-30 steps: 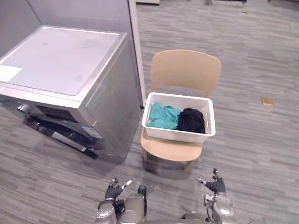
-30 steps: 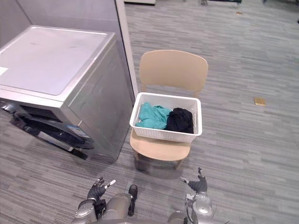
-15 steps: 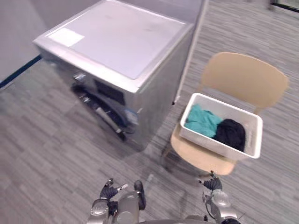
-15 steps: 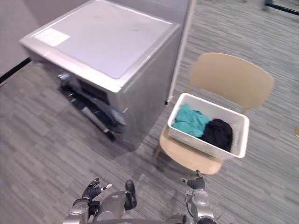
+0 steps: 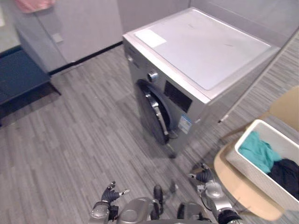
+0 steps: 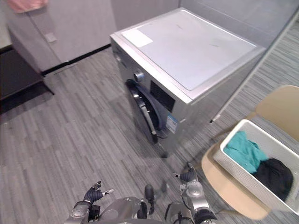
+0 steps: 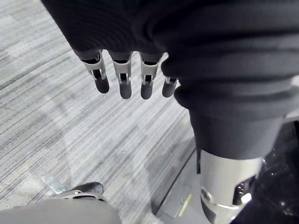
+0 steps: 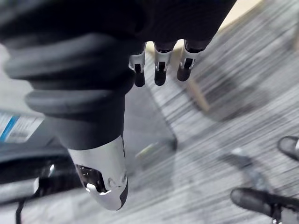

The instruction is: Pick up the laundry basket with both hands and put the clothes into the washing machine.

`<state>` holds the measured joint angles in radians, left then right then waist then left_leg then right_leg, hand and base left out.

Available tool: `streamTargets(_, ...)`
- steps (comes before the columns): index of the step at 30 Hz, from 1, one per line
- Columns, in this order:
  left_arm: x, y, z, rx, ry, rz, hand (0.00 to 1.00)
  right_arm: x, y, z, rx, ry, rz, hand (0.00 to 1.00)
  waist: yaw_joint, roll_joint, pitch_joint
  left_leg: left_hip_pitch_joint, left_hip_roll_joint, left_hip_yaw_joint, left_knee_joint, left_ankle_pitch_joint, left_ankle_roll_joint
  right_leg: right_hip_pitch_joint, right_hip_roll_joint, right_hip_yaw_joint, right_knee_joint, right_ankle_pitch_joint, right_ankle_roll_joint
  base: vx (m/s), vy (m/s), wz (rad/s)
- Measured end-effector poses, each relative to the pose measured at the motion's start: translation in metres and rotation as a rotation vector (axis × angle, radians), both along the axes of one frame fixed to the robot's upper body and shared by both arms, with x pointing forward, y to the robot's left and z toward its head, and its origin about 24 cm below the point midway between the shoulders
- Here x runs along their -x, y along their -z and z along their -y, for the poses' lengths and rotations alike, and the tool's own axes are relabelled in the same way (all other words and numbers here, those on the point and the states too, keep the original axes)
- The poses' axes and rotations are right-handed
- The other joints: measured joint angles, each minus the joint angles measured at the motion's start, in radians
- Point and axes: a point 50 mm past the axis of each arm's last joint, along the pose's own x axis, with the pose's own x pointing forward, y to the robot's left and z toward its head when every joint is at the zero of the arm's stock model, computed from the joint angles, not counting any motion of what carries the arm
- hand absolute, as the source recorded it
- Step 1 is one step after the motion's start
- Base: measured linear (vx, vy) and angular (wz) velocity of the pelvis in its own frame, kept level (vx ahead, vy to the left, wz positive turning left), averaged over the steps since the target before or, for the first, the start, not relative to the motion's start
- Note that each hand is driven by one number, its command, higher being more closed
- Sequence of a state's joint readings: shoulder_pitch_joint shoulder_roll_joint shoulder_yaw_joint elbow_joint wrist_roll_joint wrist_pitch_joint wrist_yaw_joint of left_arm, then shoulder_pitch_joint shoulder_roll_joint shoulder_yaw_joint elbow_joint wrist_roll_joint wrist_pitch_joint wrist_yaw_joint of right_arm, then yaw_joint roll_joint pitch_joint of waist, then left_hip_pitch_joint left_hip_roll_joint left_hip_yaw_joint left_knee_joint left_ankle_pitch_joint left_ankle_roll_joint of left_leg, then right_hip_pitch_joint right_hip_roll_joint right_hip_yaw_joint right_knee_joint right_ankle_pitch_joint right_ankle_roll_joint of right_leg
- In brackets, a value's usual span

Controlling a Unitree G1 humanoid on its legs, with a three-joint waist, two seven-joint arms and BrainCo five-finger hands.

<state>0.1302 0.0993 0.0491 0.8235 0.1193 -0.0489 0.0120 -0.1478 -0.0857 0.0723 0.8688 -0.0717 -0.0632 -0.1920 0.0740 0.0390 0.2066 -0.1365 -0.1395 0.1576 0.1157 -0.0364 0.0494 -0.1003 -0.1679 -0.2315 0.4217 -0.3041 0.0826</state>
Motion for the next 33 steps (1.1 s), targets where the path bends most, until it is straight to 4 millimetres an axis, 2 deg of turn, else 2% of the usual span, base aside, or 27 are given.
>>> streamTargets(2, 0.005, 0.002, 0.001, 0.0, -0.004, -0.018, 0.0, -0.018, -0.016, -0.024, -0.04, -0.054, 0.087, 0.0, 0.001, 0.01, -0.006, 0.014, 0.0, -0.027, -0.034, 0.021, 0.001, 0.033, 0.021, -0.015, -0.061, 0.017, -0.001, 0.11, -0.04, 0.33)
streamTargets(3, 0.007, 0.003, 0.001, 0.0, -0.005, -0.022, 0.0, -0.027, -0.025, -0.039, -0.051, -0.107, 0.131, 0.0, 0.014, 0.01, -0.007, 0.028, 0.0, -0.034, -0.052, 0.031, 0.008, 0.052, 0.029, -0.017, -0.087, 0.023, -0.003, 0.09, -0.06, 0.22)
streamTargets(5, 0.006, 0.003, 0.003, 0.004, -0.001, -0.021, 0.0, -0.036, -0.034, -0.052, -0.048, -0.164, 0.176, 0.0, 0.031, 0.011, -0.007, 0.043, -0.002, -0.043, -0.066, 0.042, 0.02, 0.07, 0.03, -0.028, -0.103, 0.026, -0.001, 0.07, -0.064, 0.13)
streamTargets(7, 0.006, 0.003, 0.003, 0.008, 0.006, -0.024, 0.0, -0.045, -0.045, -0.062, -0.043, -0.21, 0.227, 0.0, 0.04, 0.01, -0.007, 0.054, -0.004, -0.051, -0.081, 0.054, 0.03, 0.082, 0.03, -0.042, -0.112, 0.026, -0.001, 0.06, -0.073, 0.14)
streamTargets(8, 0.006, 0.003, 0.004, 0.014, 0.014, -0.024, 0.0, -0.049, -0.05, -0.064, -0.038, -0.223, 0.252, 0.0, 0.048, 0.011, -0.007, 0.054, -0.005, -0.054, -0.082, 0.057, 0.032, 0.083, 0.03, -0.044, -0.115, 0.027, -0.002, 0.05, -0.095, 0.14)
streamTargets(11, 0.007, 0.004, 0.004, 0.014, 0.018, -0.029, 0.0, -0.055, -0.057, -0.066, -0.033, -0.232, 0.282, 0.0, 0.05, 0.011, -0.007, 0.064, -0.005, -0.074, -0.091, 0.066, 0.035, 0.104, 0.036, -0.065, -0.135, 0.032, -0.01, 0.03, -0.087, 0.16)
streamTargets(16, 0.009, 0.004, 0.004, 0.009, 0.028, -0.042, 0.0, -0.062, -0.066, -0.058, -0.006, -0.221, 0.328, 0.0, 0.046, 0.013, -0.009, 0.095, 0.0, -0.101, -0.173, 0.111, -0.004, 0.108, 0.051, -0.077, -0.154, 0.041, -0.025, -0.01, -0.099, 0.08)
streamTargets(19, 0.014, 0.006, 0.004, 0.011, 0.026, -0.059, 0.0, -0.066, -0.073, -0.051, 0.003, -0.171, 0.365, 0.0, 0.045, 0.02, -0.013, 0.101, 0.009, -0.107, -0.208, 0.132, -0.002, 0.105, 0.063, -0.083, -0.167, 0.049, -0.038, -0.02, -0.076, 0.04)
streamTargets(24, 0.015, 0.006, 0.003, 0.009, 0.022, -0.064, 0.0, -0.072, -0.086, -0.036, 0.024, -0.113, 0.43, 0.0, 0.041, 0.029, -0.015, 0.065, 0.013, -0.122, -0.193, 0.133, -0.001, 0.074, 0.065, -0.097, -0.152, 0.048, -0.043, -0.01, -0.05, 0.06)
streamTargets(25, 0.013, 0.005, 0.003, 0.009, 0.023, -0.058, 0.0, -0.074, -0.09, -0.028, 0.042, -0.101, 0.446, 0.0, 0.039, 0.029, -0.015, 0.025, 0.009, -0.127, -0.165, 0.137, 0.001, 0.039, 0.057, -0.101, -0.126, 0.041, -0.048, 0.0, -0.028, 0.27)
streamTargets(26, 0.011, 0.004, 0.002, 0.007, 0.025, -0.051, 0.0, -0.075, -0.092, -0.018, 0.064, -0.088, 0.45, 0.0, 0.043, 0.025, -0.014, -0.012, -0.006, -0.134, -0.136, 0.169, -0.009, 0.014, 0.035, -0.108, -0.099, 0.035, -0.055, 0.02, -0.023, 0.34)
streamTargets(27, 0.009, 0.003, 0.001, 0.005, 0.027, -0.046, 0.0, -0.075, -0.091, -0.014, 0.074, -0.082, 0.447, 0.0, 0.043, 0.016, -0.013, -0.033, -0.026, -0.145, -0.124, 0.205, -0.057, 0.004, 0.006, -0.117, -0.091, 0.039, -0.06, 0.02, -0.031, 0.55)
streamTargets(28, 0.006, 0.001, -0.004, -0.004, 0.023, -0.037, 0.0, -0.075, -0.092, -0.005, 0.084, -0.057, 0.445, 0.0, 0.026, -0.016, 0.002, -0.089, -0.033, -0.138, 0.017, 0.146, -0.002, 0.002, -0.061, -0.139, -0.09, 0.049, -0.059, 0.05, -0.053, 0.49)
streamTargets(29, 0.011, 0.003, -0.006, -0.002, 0.011, -0.052, 0.0, -0.075, -0.092, -0.002, 0.078, -0.031, 0.449, 0.0, 0.022, -0.029, 0.01, -0.114, 0.041, -0.102, 0.149, 0.063, -0.003, 0.009, -0.081, -0.131, -0.077, 0.052, -0.054, 0.05, -0.033, 0.34)
streamTargets(30, 0.019, 0.005, -0.006, 0.002, 0.001, -0.074, 0.0, -0.075, -0.093, 0.0, 0.081, -0.026, 0.45, 0.0, 0.016, -0.022, 0.006, -0.108, 0.094, -0.099, 0.179, 0.03, -0.055, 0.012, -0.079, -0.121, -0.075, 0.053, -0.051, 0.06, 0.015, -0.06)
streamTargets(31, 0.021, 0.006, -0.004, 0.01, -0.01, -0.078, 0.0, -0.075, -0.093, 0.002, 0.088, -0.024, 0.452, 0.0, 0.017, -0.009, -0.001, -0.094, 0.157, -0.109, 0.176, 0.01, -0.091, 0.012, -0.073, -0.114, -0.074, 0.049, -0.044, 0.05, 0.106, -0.2)
streamTargets(32, 0.024, 0.008, -0.001, 0.021, -0.019, -0.096, 0.0, -0.073, -0.092, 0.007, 0.103, -0.016, 0.448, 0.0, 0.018, 0.014, -0.004, -0.063, 0.228, -0.13, 0.126, 0.035, -0.128, 0.012, -0.058, -0.104, -0.065, 0.048, -0.029, 0.05, 0.186, -0.32)
streamTargets(33, 0.026, 0.01, 0.002, 0.031, -0.022, -0.108, 0.0, -0.071, -0.09, 0.01, 0.105, -0.008, 0.438, 0.0, 0.019, 0.032, -0.012, -0.019, 0.264, -0.145, 0.068, 0.05, -0.184, 0.006, -0.057, -0.095, -0.057, 0.044, -0.012, 0.05, 0.294, -0.27)
